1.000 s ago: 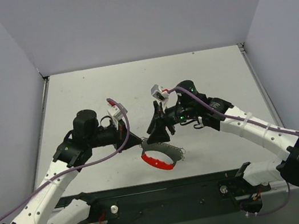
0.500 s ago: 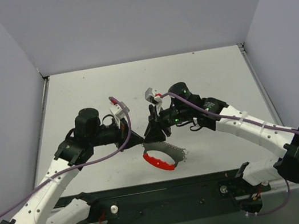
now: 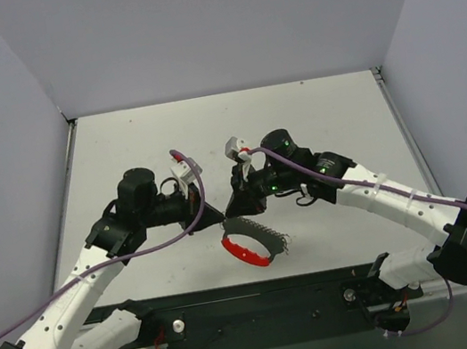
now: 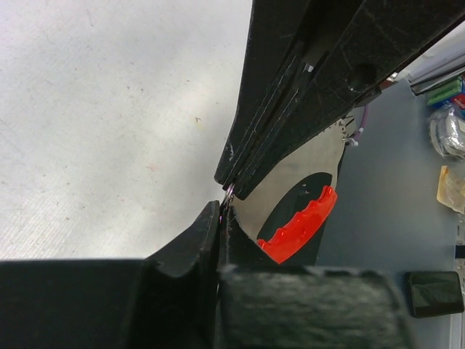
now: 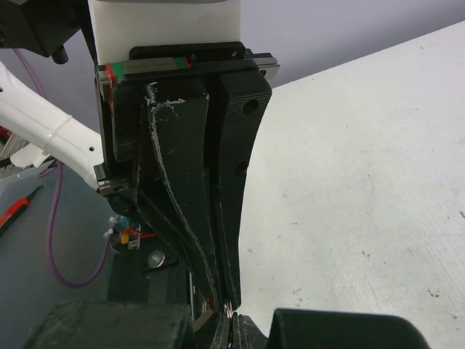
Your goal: Put the keys on the keyring
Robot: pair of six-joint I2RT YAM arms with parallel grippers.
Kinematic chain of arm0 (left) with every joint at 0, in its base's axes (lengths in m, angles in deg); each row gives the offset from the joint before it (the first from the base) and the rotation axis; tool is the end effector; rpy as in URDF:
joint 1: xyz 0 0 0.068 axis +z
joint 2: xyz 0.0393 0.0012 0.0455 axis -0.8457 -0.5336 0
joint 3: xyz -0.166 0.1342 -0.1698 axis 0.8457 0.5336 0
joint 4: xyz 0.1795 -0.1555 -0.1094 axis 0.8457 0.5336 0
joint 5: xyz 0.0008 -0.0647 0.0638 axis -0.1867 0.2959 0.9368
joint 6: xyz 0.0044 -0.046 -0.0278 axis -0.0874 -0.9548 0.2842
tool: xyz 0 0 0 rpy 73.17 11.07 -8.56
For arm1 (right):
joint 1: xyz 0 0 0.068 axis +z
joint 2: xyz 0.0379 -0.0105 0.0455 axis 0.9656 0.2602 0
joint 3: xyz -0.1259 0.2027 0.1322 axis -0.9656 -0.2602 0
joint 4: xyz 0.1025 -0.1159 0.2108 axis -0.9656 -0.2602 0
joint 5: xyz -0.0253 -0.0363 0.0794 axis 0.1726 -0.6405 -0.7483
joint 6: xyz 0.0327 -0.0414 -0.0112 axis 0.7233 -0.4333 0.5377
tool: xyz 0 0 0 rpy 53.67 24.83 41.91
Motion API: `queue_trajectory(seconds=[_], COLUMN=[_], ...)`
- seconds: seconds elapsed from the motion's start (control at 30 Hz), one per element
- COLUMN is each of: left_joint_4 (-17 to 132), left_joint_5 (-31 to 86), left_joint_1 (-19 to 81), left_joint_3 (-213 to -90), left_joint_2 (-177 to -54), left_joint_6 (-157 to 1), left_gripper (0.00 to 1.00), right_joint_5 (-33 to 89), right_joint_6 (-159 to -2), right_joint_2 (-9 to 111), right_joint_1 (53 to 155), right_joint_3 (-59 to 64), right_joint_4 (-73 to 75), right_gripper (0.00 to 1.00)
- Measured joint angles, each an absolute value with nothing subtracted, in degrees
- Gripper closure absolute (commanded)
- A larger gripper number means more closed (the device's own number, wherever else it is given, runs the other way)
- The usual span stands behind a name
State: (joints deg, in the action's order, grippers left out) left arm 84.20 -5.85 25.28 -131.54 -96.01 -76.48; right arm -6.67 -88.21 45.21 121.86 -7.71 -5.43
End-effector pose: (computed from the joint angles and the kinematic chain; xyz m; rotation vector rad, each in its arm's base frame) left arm 0.1641 -0.1324 0.3278 0.8678 1.9618 -1.1958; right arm 0.1876 0.2360 0.3564 -1.2660 1.5136 1.2316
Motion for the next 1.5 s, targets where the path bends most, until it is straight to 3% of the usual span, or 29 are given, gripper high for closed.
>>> queue_trajectory(seconds=[0.03, 0.13, 0.27, 0.4, 0.6, 0.87, 1.5], left_joint_4=[84.2, 84.3, 84.6, 83.8, 78.5, 73.1, 66.1], left_joint_5=[-5.5, -4.4, -0.4, 4.7, 6.4, 2.2, -17.6], left_joint_1=[25.3, 25.3, 25.2, 25.2, 25.2, 25.2, 25.2], left_joint_3=[-131.5, -131.7, -131.7, -131.6, -131.1, -131.0, -131.6], left_joint_2=[-96.0, -96.0, -93.9, -88.8, -83.4, -86.7, -88.8], left_joint_6=[-76.5, -76.2, -76.3, -76.8, -77.6, -78.5, -80.5], left_gripper=[0.70, 0.42, 0.28, 0.23, 0.24, 0.44, 0.43], right_joint_5=[-6.0, -3.9, 0.6, 2.8, 0.3, -9.2, -23.2], right_joint_6=[-87.9, -86.5, -84.1, -81.5, -79.3, -78.1, -78.9], right_joint_2=[45.2, 45.2, 42.9, 39.2, 36.4, 34.7, 32.1], right_joint_1=[121.9, 121.9, 121.9, 121.4, 121.0, 120.7, 118.1], right_joint_3=[-7.7, -8.1, -12.3, -16.3, -16.7, -16.7, -15.7], right_joint_4=[-5.3, -3.8, 1.7, 5.7, 8.9, 10.6, 7.2], right_gripper=[1.00, 1.00, 1.00, 1.00, 1.00, 1.00, 1.00])
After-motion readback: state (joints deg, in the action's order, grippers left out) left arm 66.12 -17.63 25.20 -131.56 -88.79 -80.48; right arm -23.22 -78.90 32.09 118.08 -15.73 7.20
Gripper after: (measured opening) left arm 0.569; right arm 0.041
